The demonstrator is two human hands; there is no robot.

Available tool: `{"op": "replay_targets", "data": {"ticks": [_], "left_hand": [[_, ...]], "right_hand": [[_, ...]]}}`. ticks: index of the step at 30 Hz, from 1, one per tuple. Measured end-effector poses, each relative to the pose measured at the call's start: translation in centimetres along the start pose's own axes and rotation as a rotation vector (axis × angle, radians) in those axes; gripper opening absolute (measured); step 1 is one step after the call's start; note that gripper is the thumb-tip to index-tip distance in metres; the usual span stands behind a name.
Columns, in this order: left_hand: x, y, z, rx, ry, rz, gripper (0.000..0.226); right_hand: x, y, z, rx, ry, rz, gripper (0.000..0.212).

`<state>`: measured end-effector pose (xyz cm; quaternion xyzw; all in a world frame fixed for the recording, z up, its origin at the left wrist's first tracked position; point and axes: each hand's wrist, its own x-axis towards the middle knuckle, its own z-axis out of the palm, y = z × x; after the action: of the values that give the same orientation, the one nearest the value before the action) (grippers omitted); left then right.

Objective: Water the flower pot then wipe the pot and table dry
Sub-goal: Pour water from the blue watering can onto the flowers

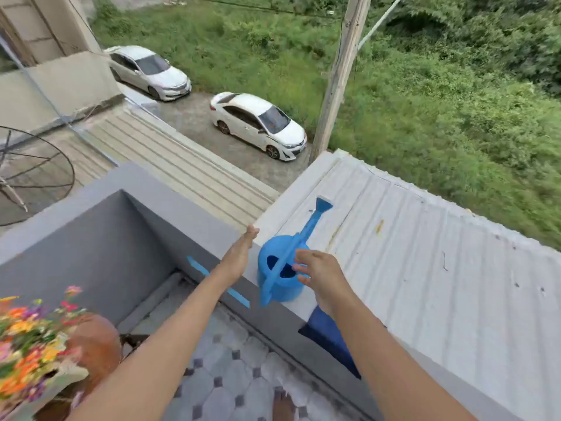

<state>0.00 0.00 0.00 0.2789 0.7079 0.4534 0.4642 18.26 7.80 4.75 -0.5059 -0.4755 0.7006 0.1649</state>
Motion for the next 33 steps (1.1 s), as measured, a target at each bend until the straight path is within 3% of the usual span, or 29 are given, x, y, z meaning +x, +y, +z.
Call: {"op": "replay_targets", "data": {"ticks": [4, 9, 12, 18, 27, 31, 33], "left_hand": [[2.1, -2.1, 1.7, -0.048, -0.029, -0.127, 0.091], [3.0, -2.6, 3.6, -0.067, 0.000, -0.079, 0.056], [2.7, -3.2, 3.9, -0.052, 0.075, -0.074, 0.052], [-0.3, -3.6, 3.4, -0.157, 0.243, -0.051, 0.035], [-10.5, -3.8, -2.0, -0.158, 0.552, 0.116, 0.030], [-15.6, -4.8, -4.3, -0.142, 0.637, 0.146, 0.051], [-18.6, -5.2, -5.1, -0.178, 0.674, 0.138, 0.049]], "right_hand": [[2.3, 0.2, 0.6, 0.002, -0.098, 0.081, 0.024], [3.7, -0.9, 1.4, -0.030, -0.141, 0.096, 0.012], [4.0, -1.3, 1.4, -0.057, -0.198, 0.066, 0.006], [2.6, -3.1, 3.1, -0.388, -0.278, -0.066, 0.017], [-3.9, -6.9, 10.4, -0.557, -0.562, -0.159, 0.024], [-7.6, -6.5, 14.6, -0.774, -0.641, -0.302, 0.029], [-9.7, -6.0, 16.9, -0.896, -0.675, -0.372, 0.033]]}}
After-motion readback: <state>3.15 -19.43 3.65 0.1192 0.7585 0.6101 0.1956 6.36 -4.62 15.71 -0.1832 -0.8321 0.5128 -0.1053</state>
